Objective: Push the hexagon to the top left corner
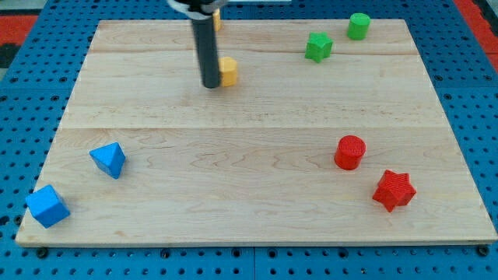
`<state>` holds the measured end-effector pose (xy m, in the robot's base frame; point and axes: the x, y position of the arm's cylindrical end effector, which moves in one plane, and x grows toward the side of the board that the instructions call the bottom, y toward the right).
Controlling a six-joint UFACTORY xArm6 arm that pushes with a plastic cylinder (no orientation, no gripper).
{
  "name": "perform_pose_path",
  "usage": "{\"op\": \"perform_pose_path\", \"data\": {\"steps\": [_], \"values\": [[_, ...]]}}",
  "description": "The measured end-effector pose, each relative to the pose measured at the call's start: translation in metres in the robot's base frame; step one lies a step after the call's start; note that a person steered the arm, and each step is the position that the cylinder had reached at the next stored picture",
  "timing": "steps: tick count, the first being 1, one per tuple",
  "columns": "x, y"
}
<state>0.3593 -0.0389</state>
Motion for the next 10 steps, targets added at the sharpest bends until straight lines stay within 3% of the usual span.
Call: {"op": "perform_pose_path", "data": {"steps": [1, 2, 3, 4, 5, 8, 9, 10], "values": [[0.015, 0.047], [-0.021, 0.041], [-0.06, -0.025], [-0.074, -0.097], [-0.04, -0.082], [-0.098, -0.196], [-0.099, -0.188], [-0.096, -0.129]]}}
